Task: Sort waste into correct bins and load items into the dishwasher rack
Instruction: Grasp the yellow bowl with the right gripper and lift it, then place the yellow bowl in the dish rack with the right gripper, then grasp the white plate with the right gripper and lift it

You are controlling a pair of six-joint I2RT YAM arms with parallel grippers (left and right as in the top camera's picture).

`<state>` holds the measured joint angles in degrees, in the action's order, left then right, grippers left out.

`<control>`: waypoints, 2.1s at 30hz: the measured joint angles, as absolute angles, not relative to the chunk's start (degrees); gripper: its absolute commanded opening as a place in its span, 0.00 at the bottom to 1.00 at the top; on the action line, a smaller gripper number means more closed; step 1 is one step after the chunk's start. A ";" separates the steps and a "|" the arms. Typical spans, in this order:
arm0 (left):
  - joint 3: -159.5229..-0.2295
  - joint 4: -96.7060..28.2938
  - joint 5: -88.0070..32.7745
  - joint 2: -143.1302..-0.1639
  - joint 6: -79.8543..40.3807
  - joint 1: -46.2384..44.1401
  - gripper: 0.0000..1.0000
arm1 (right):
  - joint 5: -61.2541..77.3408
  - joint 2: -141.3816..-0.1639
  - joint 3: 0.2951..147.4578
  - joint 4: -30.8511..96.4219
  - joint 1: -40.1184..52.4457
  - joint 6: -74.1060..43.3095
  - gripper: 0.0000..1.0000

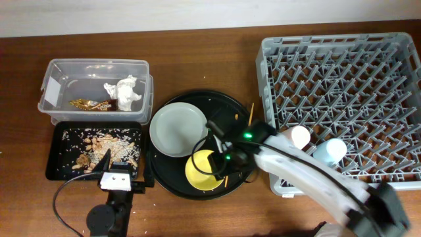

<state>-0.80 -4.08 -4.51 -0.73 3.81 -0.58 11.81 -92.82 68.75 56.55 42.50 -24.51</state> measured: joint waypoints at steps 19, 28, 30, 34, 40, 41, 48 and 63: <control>-0.80 -4.08 -4.51 -0.73 3.81 -0.58 0.99 | -39.35 -71.20 75.13 64.16 38.72 -31.27 0.04; -0.80 -4.05 -4.51 -0.73 3.79 -0.58 0.99 | -70.59 -82.13 75.11 58.24 9.04 -31.27 0.04; -0.80 -4.08 -4.51 -0.73 3.81 -0.58 0.99 | -70.35 -88.14 75.11 57.76 6.02 -31.27 0.04; -0.80 -4.08 -4.51 -0.73 3.81 -0.58 0.99 | -69.54 -99.88 75.11 57.39 5.23 -31.24 0.04; -0.80 -4.05 -4.51 -0.73 3.79 -0.58 0.99 | -65.91 -104.31 75.50 58.87 8.49 -29.58 0.46; -0.80 -4.05 -4.51 -0.73 3.79 -0.58 0.99 | -64.25 -104.31 75.55 59.68 9.89 -29.32 0.49; -0.80 -4.05 -4.51 -0.73 3.81 -0.58 0.99 | -45.54 -98.43 84.25 67.66 23.88 -28.49 0.61; -0.80 -4.08 -4.51 -0.73 3.81 -0.58 0.99 | 0.62 -116.03 79.22 42.00 45.50 -42.15 0.23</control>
